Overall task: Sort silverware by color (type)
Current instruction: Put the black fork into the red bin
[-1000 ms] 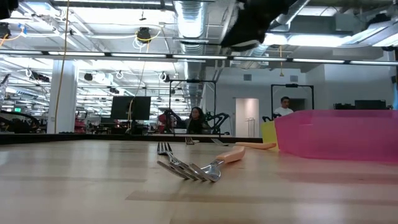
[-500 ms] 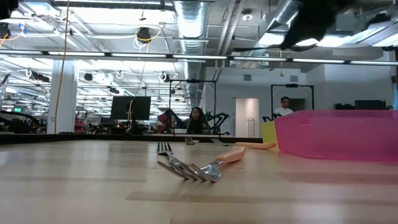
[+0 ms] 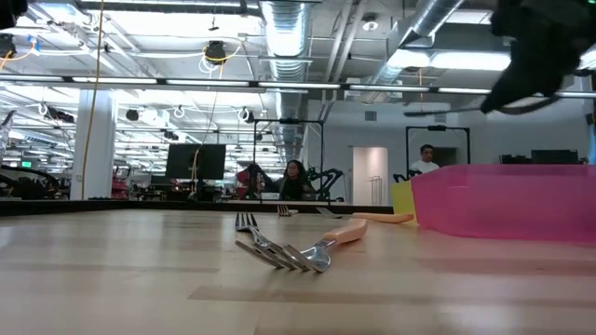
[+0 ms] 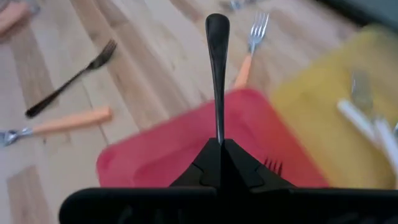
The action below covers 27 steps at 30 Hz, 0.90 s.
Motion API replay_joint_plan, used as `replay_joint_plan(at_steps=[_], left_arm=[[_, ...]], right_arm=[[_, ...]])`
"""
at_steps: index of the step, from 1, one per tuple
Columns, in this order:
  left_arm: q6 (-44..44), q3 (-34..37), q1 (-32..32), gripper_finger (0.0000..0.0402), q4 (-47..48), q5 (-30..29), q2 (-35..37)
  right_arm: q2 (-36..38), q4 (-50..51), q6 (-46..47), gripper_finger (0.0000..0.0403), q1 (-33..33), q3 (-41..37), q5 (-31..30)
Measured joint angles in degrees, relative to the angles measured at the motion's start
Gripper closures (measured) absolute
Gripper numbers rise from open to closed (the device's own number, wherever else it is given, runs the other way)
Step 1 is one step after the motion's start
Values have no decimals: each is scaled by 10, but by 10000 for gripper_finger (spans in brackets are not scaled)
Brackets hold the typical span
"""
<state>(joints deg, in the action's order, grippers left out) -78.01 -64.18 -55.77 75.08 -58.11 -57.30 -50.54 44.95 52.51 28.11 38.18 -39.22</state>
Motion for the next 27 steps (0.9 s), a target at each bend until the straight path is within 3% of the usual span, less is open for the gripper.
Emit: replay_joint_plan(at_steps=[5,15,27], left_arm=[[-8,0,0,159,0,-11,0],[-23,0,0,159,0,-17,0],[-13,0,48,159,-1,11,0]], right_arm=[[-5,73,129,380,56,-18,-2],[-5,83,274,380,136,-79,-2],[-5,94,361,380,173,-113,13]])
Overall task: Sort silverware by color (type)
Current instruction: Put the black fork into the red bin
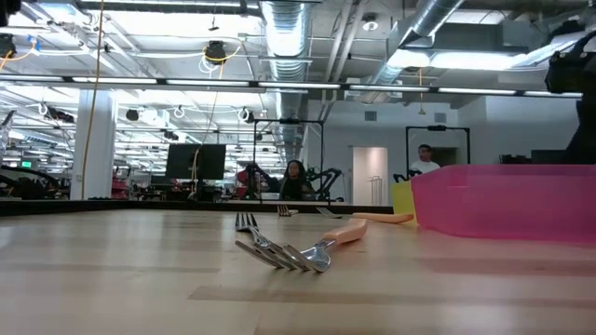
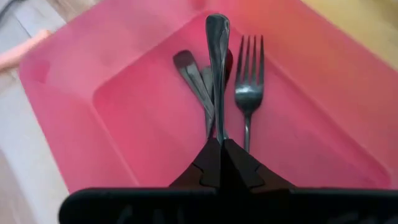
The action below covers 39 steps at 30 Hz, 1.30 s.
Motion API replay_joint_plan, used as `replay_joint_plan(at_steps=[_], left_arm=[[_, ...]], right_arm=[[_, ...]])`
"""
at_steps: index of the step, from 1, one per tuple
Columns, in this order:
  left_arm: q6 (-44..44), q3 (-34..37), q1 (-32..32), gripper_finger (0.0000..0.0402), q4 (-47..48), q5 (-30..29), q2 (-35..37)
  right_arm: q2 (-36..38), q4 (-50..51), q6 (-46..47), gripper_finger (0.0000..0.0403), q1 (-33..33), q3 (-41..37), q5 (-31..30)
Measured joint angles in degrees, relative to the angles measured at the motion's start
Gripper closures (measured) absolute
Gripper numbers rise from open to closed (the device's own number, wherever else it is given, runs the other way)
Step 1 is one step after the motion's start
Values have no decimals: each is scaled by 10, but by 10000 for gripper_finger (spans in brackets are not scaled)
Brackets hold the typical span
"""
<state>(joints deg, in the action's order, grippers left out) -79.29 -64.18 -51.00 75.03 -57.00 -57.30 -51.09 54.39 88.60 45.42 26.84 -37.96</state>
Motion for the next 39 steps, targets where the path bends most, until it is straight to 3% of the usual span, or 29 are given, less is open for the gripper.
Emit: replay_joint_plan(at_steps=[12,23,32,39], left_arm=[[28,0,47,159,0,27,0],[58,0,147,159,0,94,0],[182,0,211,159,-67,133,0],[240,0,220,159,-94,135,0]], right_arm=[[-32,-9,-20,380,-64,-4,53],[-104,-31,-50,380,-86,-4,95],[-108,-32,-50,362,-86,-4,97],[-108,-43,-51,353,-87,-4,102]])
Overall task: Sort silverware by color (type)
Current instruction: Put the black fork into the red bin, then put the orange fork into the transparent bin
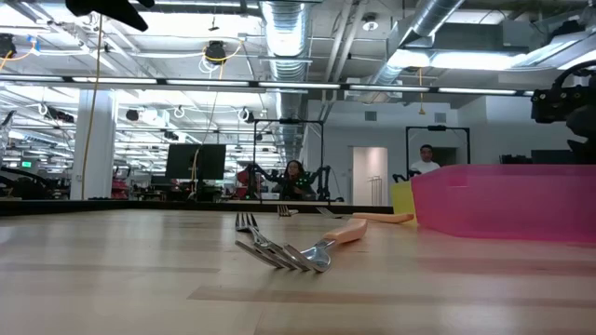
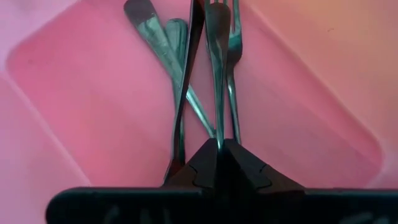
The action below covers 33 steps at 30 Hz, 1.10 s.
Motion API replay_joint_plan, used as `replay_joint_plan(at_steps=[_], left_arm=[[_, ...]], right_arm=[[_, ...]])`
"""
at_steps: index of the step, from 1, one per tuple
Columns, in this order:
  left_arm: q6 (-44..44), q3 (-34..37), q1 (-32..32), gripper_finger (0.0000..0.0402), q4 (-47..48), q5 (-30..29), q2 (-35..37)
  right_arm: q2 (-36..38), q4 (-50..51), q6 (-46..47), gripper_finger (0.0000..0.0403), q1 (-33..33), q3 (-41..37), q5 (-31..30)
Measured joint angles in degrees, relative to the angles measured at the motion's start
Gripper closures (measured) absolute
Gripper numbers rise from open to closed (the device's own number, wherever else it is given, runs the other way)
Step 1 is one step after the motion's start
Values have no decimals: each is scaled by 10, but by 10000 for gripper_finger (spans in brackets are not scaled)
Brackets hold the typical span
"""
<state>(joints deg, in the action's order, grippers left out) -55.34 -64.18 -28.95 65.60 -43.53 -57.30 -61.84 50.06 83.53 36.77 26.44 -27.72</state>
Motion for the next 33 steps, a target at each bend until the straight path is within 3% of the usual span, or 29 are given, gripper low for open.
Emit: replay_joint_plan(at_steps=[11,25,33], left_arm=[[7,0,0,159,-1,-6,0],[44,0,0,159,-31,-6,0],[53,0,0,159,-31,-6,0]], right_arm=[[0,-11,-25,336,0,0,11],[0,-13,-31,231,0,6,11],[0,-13,-85,231,0,44,10]])
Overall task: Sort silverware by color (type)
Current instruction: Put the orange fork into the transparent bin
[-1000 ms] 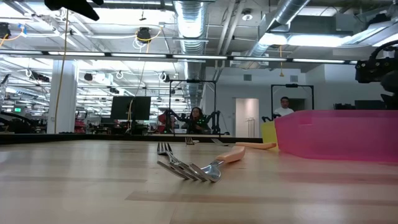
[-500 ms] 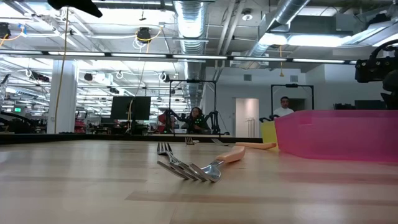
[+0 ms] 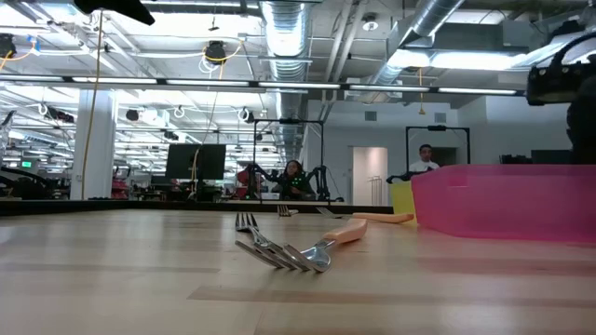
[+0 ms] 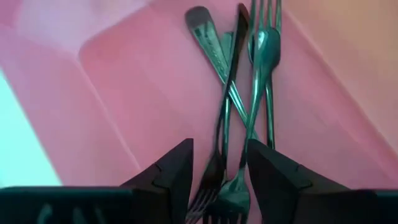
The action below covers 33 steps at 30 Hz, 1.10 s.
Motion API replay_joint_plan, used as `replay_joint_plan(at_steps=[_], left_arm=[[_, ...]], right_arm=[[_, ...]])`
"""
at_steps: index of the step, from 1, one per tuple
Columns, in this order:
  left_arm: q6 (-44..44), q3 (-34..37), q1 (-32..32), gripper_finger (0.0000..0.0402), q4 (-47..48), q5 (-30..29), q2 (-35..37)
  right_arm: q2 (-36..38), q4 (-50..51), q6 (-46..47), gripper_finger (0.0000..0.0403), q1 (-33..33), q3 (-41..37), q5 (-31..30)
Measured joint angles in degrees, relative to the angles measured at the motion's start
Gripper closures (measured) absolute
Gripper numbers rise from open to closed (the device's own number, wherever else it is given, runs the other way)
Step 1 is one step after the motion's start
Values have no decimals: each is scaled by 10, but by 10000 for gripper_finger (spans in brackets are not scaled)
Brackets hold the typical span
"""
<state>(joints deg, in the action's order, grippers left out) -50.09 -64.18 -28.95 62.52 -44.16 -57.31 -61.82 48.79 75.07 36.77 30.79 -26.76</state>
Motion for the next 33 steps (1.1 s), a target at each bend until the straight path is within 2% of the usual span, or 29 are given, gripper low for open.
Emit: replay_joint_plan(at_steps=[7,12,16,20,26,33], left_arm=[[1,44,0,159,-23,18,0],[27,82,0,159,-97,48,0],[78,93,0,159,-172,77,-1],[141,93,0,159,-232,85,-3],[182,93,0,159,-275,109,-5],[182,93,0,159,-276,130,-5]], right_arm=[[0,-9,-19,234,0,25,-5],[0,-67,-78,234,-6,47,-6],[0,-146,-153,234,-20,71,-27],[-9,-275,-251,234,-45,83,-52],[-73,-403,-398,234,-69,119,-36],[-199,-421,-554,234,-74,204,1]])
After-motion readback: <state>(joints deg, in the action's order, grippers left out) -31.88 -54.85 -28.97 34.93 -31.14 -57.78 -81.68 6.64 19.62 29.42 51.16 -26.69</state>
